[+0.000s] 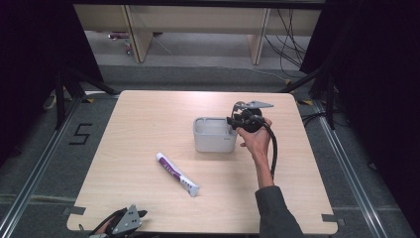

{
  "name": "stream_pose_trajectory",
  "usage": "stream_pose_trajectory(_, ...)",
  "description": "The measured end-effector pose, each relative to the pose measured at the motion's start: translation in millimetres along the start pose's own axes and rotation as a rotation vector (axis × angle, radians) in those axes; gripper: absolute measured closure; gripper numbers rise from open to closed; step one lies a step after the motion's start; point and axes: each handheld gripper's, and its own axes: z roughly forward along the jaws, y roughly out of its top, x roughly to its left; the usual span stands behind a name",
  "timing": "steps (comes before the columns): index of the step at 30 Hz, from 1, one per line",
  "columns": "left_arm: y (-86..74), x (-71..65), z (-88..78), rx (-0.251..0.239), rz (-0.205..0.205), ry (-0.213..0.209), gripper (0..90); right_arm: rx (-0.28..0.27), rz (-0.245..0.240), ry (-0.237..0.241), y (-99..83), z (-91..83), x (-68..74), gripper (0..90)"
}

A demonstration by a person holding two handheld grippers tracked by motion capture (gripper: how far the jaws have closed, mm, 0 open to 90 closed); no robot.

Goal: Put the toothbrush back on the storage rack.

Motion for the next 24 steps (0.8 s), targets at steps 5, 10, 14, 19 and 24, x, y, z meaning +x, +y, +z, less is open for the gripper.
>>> stream_pose_trajectory(5, 0.0, 1.1, -0.4, 0.009, 0.009, 0.006, 15.9, -0.006, 0.036, -0.006, 0.8, -12.5, 0.9, 42.7)
stream_pose_trajectory(10, 0.2, 1.2, -0.6, 0.017, 0.015, 0.009, 15.9, -0.02, 0.023, -0.002, 0.0, -32.7, 1.7, 39.6)
stream_pose_trajectory(14, 0.2, -0.1, 0.4, 0.006, 0.0, 0.006, 15.9, -0.007, 0.012, -0.005, -4.7, -47.8, 4.0, 38.7)
stream_pose_trajectory(19, 0.0, 1.4, 1.0, 0.021, 0.011, 0.014, 15.9, 0.009, -0.024, -0.008, -13.1, -60.4, 4.3, 38.6)
stream_pose_trajectory(24, 0.1, 0.6, 0.4, 0.008, 0.002, 0.009, 15.9, 0.032, -0.003, 0.001, -21.4, -67.4, 8.6, 38.4)
